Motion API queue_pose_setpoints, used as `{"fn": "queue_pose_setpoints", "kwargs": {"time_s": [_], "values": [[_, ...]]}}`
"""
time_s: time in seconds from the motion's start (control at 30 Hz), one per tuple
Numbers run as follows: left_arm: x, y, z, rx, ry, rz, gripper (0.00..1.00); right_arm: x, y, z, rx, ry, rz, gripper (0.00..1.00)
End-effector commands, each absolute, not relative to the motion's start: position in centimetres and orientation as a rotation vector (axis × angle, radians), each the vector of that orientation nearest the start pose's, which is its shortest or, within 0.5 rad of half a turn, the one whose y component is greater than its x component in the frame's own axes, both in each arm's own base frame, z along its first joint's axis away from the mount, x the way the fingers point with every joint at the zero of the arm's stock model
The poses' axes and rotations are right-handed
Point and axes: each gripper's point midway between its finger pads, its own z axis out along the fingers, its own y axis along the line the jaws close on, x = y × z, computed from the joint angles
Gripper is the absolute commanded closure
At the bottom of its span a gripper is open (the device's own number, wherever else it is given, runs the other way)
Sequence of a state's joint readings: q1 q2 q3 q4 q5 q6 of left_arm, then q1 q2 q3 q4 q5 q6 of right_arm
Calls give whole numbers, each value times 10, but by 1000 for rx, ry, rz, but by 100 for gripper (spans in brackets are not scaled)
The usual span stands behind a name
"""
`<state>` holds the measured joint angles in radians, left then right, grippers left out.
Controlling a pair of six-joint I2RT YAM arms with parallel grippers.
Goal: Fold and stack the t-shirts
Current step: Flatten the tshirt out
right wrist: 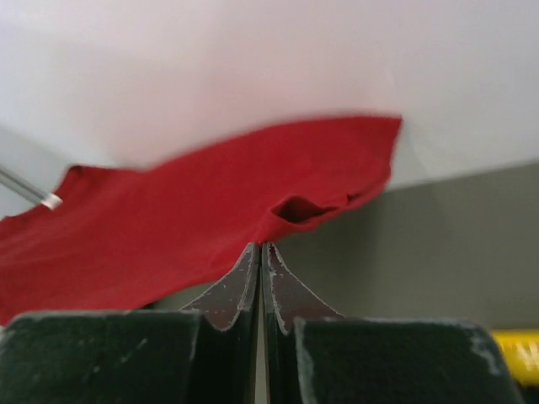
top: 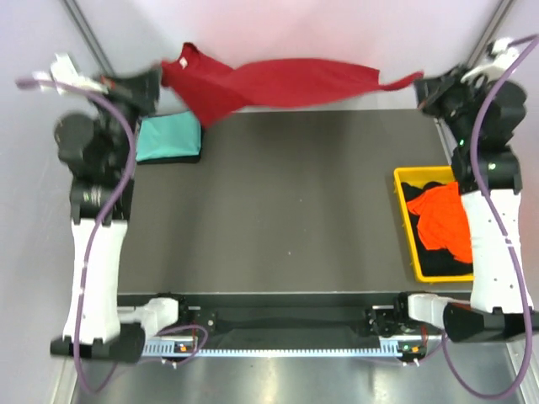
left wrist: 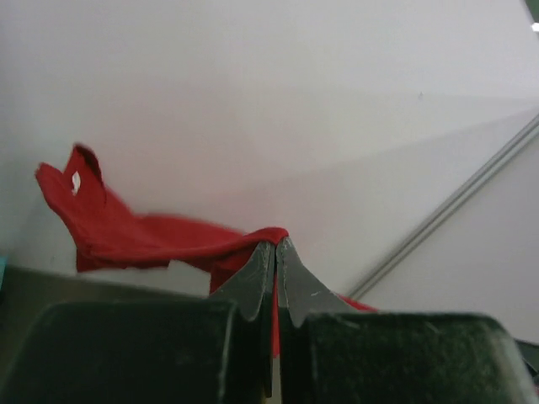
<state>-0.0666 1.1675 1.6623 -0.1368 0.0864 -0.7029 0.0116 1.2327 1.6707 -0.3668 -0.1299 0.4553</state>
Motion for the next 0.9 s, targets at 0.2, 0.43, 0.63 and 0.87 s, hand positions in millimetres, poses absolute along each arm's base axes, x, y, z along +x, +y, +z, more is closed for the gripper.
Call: {"fn": "queue_pose_setpoints", "kwargs": {"time_s": [0.2, 0.43, 0.63, 0.87], "values": [[271, -70, 393, -395, 1503, -728, 100, 338, 53, 317, 275, 1819, 489, 100], [221, -63, 267, -494, 1831, -591, 100, 273, 59, 159, 386, 2155, 505, 100], [210, -53, 222, -592, 1899, -533, 100, 230, 61, 97, 571, 2283, 535, 100], [217, -46, 190, -693, 2017, -436, 100, 217, 57, 91, 650, 2240, 527, 100]]}}
